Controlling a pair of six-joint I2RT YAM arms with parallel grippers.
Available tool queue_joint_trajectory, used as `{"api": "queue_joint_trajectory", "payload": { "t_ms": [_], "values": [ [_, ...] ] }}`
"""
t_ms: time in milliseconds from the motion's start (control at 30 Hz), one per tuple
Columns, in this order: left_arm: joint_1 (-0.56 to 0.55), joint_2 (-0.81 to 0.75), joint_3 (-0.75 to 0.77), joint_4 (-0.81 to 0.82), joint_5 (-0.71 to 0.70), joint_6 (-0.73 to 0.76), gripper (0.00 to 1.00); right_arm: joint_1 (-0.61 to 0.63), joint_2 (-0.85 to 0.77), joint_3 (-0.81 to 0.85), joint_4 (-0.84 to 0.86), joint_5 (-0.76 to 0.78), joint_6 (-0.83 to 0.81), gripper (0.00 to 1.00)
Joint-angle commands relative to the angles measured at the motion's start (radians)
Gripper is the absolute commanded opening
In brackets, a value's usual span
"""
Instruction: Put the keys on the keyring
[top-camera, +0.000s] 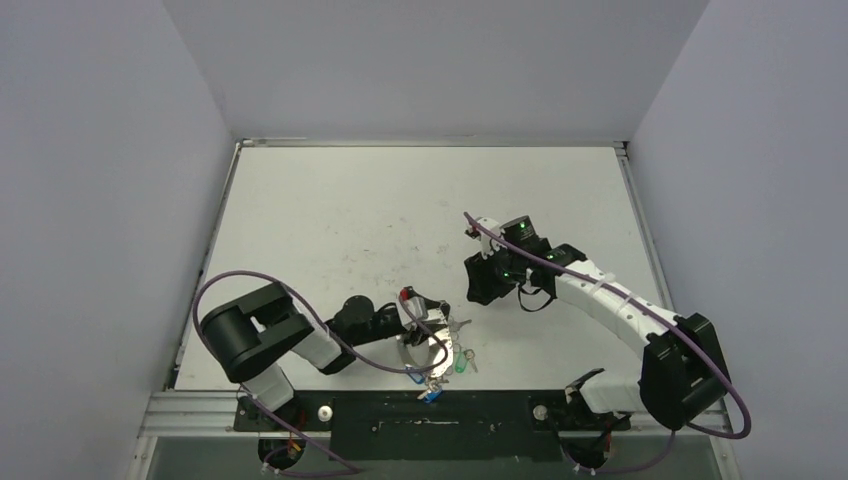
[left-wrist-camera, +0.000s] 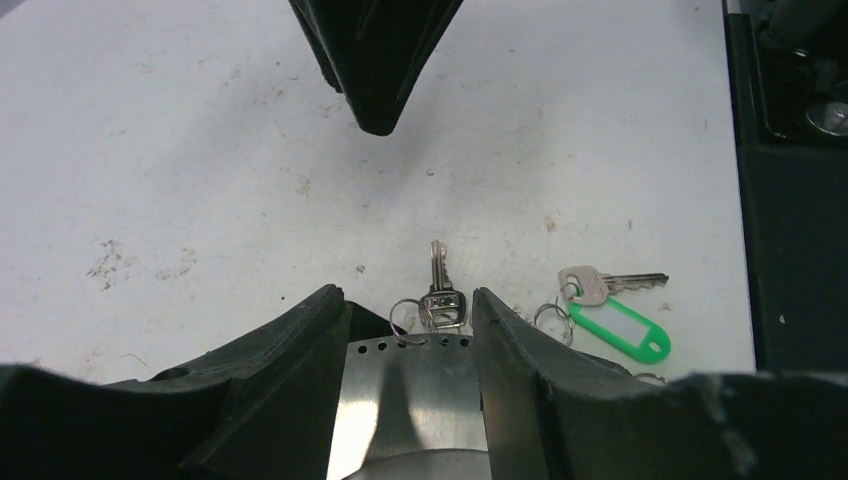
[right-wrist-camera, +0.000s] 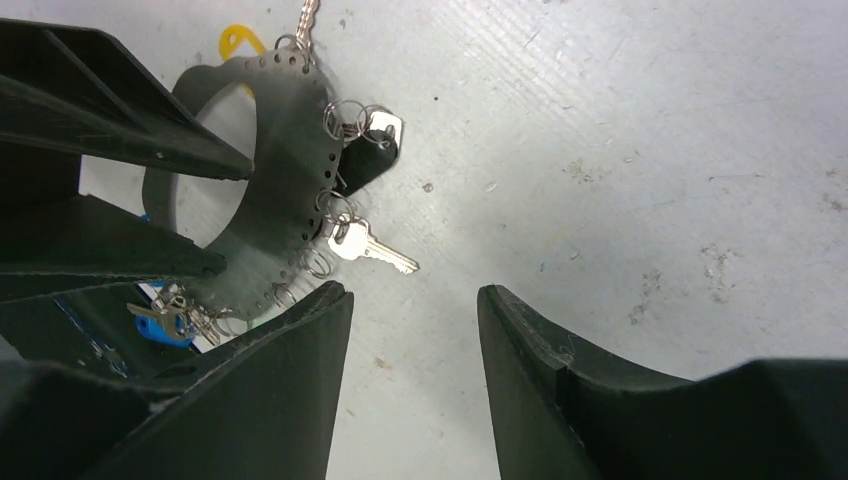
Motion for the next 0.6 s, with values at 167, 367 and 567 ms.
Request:
{"api": "queue_joint_trajectory", "payload": {
  "t_ms": [167, 367, 567],
  "values": [
    [0.020, -0.233, 0.354, -0.943, 0.019, -0.006, 0.54, -0.127, -0.090, -0.047, 0.109, -0.064, 0.070, 0.50],
    [0.047, -0.181, 0.657, -1.527, 0.079, 0.037, 0.54, -0.278, -0.134, -0.117, 0.158, -0.060, 0.183, 0.53],
    [0.054, 0.002, 0.956, -1.949, 0.099, 0.100, 0.49, -0.332, -0.173, -0.166, 0.164, 0.013, 0.247, 0.58]
  ]
}}
